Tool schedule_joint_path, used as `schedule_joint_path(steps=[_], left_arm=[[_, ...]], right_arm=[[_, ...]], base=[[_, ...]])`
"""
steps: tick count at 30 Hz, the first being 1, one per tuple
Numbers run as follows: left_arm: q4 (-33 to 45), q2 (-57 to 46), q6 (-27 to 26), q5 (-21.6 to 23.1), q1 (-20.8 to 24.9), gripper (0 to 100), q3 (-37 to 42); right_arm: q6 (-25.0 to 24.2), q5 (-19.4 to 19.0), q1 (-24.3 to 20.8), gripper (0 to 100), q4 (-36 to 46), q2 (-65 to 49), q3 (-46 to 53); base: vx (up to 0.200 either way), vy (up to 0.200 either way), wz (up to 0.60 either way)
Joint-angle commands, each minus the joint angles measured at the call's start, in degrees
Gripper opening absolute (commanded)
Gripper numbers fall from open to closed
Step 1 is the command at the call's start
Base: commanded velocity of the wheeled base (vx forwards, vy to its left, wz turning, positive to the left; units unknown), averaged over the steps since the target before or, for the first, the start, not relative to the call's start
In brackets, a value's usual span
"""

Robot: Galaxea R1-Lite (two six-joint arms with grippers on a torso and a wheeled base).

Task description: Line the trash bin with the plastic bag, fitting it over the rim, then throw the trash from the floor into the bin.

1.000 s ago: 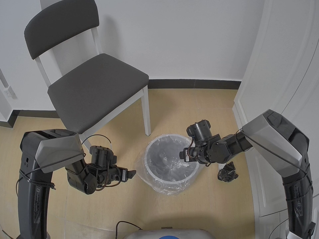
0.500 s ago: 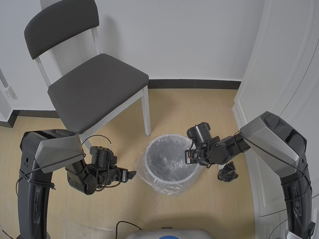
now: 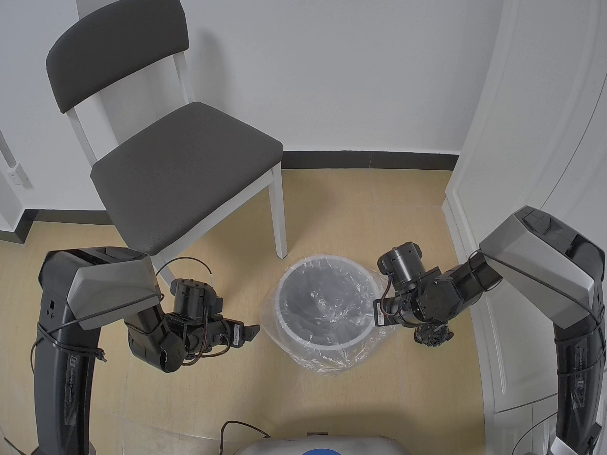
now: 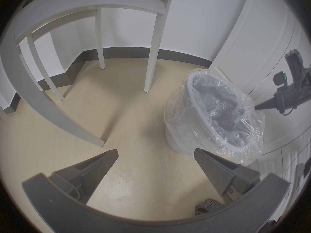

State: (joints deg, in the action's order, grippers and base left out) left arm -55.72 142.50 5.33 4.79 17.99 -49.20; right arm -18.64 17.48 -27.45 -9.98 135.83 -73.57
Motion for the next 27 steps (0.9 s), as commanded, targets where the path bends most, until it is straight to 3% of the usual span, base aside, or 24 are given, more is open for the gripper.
schedule_joint_path(steps=[1,10,27], left_arm=[[-0.18,0.33,-0.05,-0.04,0.20,100,0.07],[-0.18,0.33,-0.05,-0.04,0.38,100,0.51],[-0.18,0.50,0.03,-0.04,0.38,100,0.07]], right_arm=[[-0.26,-0.25,0.03,0,-1.00,-0.56,4.66],[0.45,-0.08,-0.50,0,-6.19,7.08,3.79],[0.09,-0.43,1.88,0,-6.19,15.52,-13.53]], base=[[0.000,0.000,0.00],[0.000,0.000,0.00],[0.000,0.000,0.00]])
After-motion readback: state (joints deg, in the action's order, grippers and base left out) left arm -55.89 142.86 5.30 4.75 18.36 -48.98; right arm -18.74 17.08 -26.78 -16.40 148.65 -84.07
